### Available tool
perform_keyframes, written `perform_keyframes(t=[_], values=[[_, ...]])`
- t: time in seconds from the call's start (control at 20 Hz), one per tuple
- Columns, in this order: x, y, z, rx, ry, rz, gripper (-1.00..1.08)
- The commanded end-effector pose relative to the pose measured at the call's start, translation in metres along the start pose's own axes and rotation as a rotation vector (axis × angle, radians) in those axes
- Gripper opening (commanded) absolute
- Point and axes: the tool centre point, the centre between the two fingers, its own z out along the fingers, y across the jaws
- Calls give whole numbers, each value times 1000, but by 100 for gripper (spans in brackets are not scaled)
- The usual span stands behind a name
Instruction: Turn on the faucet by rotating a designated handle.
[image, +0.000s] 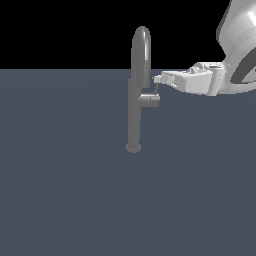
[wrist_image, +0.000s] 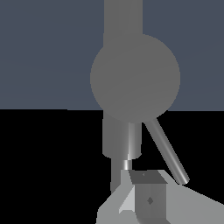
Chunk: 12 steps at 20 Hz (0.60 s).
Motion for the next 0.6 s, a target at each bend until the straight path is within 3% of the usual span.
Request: perform_keyframes(t=[0.0, 0.45, 0.55], values=[[2, 4, 0, -1, -1, 1, -100], [18, 36, 0, -5, -5, 10, -100], [10, 28, 0, -4, 0, -8, -100]])
